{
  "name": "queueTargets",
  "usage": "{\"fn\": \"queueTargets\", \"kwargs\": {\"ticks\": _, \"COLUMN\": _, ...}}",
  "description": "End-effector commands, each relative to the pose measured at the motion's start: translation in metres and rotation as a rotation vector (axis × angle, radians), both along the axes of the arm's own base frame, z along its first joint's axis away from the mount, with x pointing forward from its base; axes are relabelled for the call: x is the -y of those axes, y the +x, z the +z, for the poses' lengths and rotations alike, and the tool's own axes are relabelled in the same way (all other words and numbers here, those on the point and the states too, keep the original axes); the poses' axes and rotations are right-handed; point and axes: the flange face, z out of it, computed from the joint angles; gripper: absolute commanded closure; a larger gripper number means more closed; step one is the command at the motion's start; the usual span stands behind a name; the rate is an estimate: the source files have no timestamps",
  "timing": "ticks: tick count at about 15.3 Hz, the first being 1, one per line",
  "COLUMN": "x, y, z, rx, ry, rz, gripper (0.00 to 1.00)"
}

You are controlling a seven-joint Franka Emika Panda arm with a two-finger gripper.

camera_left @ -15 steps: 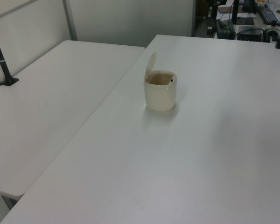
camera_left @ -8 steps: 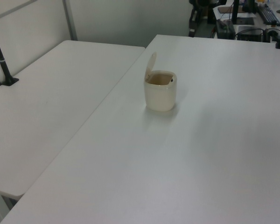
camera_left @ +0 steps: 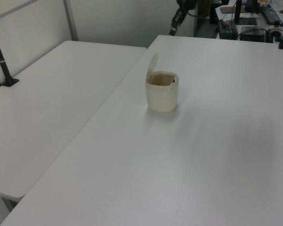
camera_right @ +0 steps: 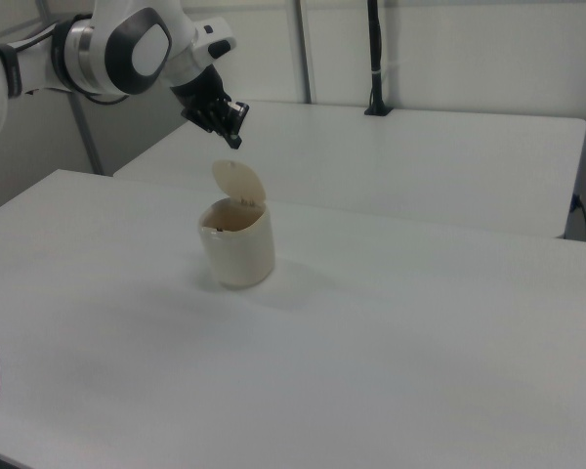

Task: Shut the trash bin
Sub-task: 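Move the gripper over the open lid of the cream trash bin, then lower the gripper onto the raised lid, pushing it down shut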

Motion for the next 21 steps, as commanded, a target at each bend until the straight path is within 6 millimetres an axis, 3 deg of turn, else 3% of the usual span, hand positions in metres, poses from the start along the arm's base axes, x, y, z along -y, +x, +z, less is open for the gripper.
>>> {"fn": "queueTargets", "kwargs": {"ticks": 1, "x": -0.004, "y": 0.012, "z": 0.007, "rx": 0.085, "ry": 0.023, "rz": -0.015, "gripper": 1.00}}
{"fn": "queueTargets", "kwargs": {"ticks": 2, "x": -0.005, "y": 0.013, "z": 0.009, "rx": 0.107, "ry": 0.025, "rz": -0.014, "gripper": 1.00}}
{"fn": "queueTargets", "kwargs": {"ticks": 7, "x": -0.019, "y": 0.036, "z": -0.019, "rx": 0.185, "ry": 0.030, "rz": 0.010, "gripper": 1.00}}
{"fn": "queueTargets", "kwargs": {"ticks": 12, "x": -0.047, "y": 0.053, "z": -0.062, "rx": 0.180, "ry": 0.026, "rz": 0.052, "gripper": 0.99}}
{"fn": "queueTargets", "kwargs": {"ticks": 15, "x": -0.057, "y": 0.053, "z": -0.068, "rx": 0.169, "ry": 0.023, "rz": 0.068, "gripper": 0.99}}
{"fn": "queueTargets", "kwargs": {"ticks": 17, "x": -0.074, "y": 0.050, "z": -0.072, "rx": 0.149, "ry": 0.020, "rz": 0.093, "gripper": 0.99}}
{"fn": "queueTargets", "kwargs": {"ticks": 21, "x": -0.073, "y": 0.040, "z": -0.088, "rx": -0.008, "ry": -0.028, "rz": 0.096, "gripper": 0.98}}
